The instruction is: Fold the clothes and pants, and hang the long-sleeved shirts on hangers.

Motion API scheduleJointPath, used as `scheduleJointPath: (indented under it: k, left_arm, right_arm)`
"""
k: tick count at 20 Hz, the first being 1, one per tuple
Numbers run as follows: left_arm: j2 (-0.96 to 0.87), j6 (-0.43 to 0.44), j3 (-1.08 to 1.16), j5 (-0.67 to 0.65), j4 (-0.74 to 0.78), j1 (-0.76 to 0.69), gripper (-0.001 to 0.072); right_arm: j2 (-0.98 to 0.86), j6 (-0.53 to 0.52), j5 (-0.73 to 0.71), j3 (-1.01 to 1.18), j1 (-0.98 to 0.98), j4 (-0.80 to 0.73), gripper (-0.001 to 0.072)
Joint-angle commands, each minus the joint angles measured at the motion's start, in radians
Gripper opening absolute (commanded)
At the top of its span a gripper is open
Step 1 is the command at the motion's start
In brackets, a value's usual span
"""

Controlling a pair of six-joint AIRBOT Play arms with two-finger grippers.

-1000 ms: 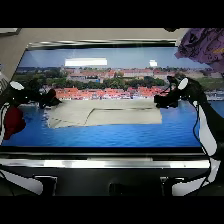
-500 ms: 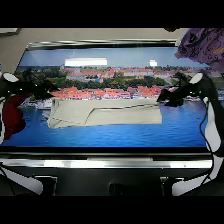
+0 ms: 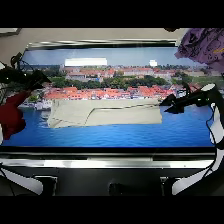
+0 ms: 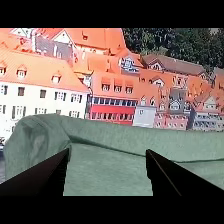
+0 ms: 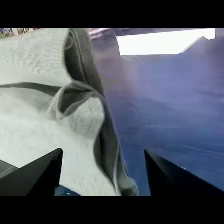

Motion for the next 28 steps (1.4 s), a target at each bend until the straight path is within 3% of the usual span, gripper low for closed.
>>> scheduleJointPath:
  k: [1, 4, 6, 7, 8, 9, 10, 11, 12, 13, 19, 23, 28]
  left_arm:
    - [0.014, -0.014, 0.013, -0.015, 0.018, -0.002, 0.0548]
    - [0.021, -0.013, 0.013, -0.018, 0.018, -0.005, 0.0548]
    - [0.022, -0.014, 0.013, -0.022, 0.018, -0.014, 0.0548]
    - [0.023, -0.014, 0.013, -0.022, 0.018, -0.023, 0.0548]
    - [0.023, -0.014, 0.013, -0.022, 0.018, -0.033, 0.0548]
    - [0.023, -0.014, 0.013, -0.022, 0.018, -0.048, 0.0545]
    - [0.023, -0.015, 0.013, -0.021, 0.018, -0.067, 0.0504]
    - [0.021, -0.013, 0.013, -0.021, 0.017, -0.096, 0.0347]
    - [0.018, -0.013, 0.013, -0.021, 0.017, -0.129, 0.0125]
    - [0.015, -0.014, 0.011, -0.012, 0.018, -0.173, 0.0022]
    - [-0.065, -0.190, -0.003, 0.174, 0.013, -0.489, 0.0021]
    - [-0.146, -0.252, -0.002, 0.340, -0.088, -0.697, 0.0021]
    - [-0.249, -0.267, -0.002, 0.555, -0.287, -0.891, 0.0021]
  right_arm:
    - [-0.036, -0.053, -0.036, -0.057, -0.005, 0.066, 0.0591]
    - [-0.035, -0.079, -0.052, -0.119, 0.032, 0.086, 0.0576]
    - [-0.035, -0.087, -0.071, -0.150, 0.087, 0.087, 0.0488]
    - [-0.035, -0.080, -0.086, -0.150, 0.117, 0.087, 0.0326]
    - [-0.028, -0.078, -0.101, -0.150, 0.138, 0.087, 0.0108]
    - [-0.014, -0.063, -0.114, -0.147, 0.153, 0.084, 0.0034]
    - [0.007, -0.032, -0.118, -0.141, 0.156, 0.077, 0.0033]
    - [0.032, 0.009, -0.109, -0.128, 0.153, 0.055, 0.0033]
    - [0.061, 0.049, -0.087, -0.108, 0.153, 0.005, 0.0033]
    - [0.096, 0.098, -0.058, -0.082, 0.153, -0.071, 0.0033]
    - [0.339, 0.284, 0.050, 0.013, 0.153, -0.363, 0.0033]
    - [0.472, 0.337, 0.100, 0.014, 0.153, -0.462, 0.0033]
    - [0.565, 0.354, 0.147, 0.016, 0.153, -0.492, 0.0033]
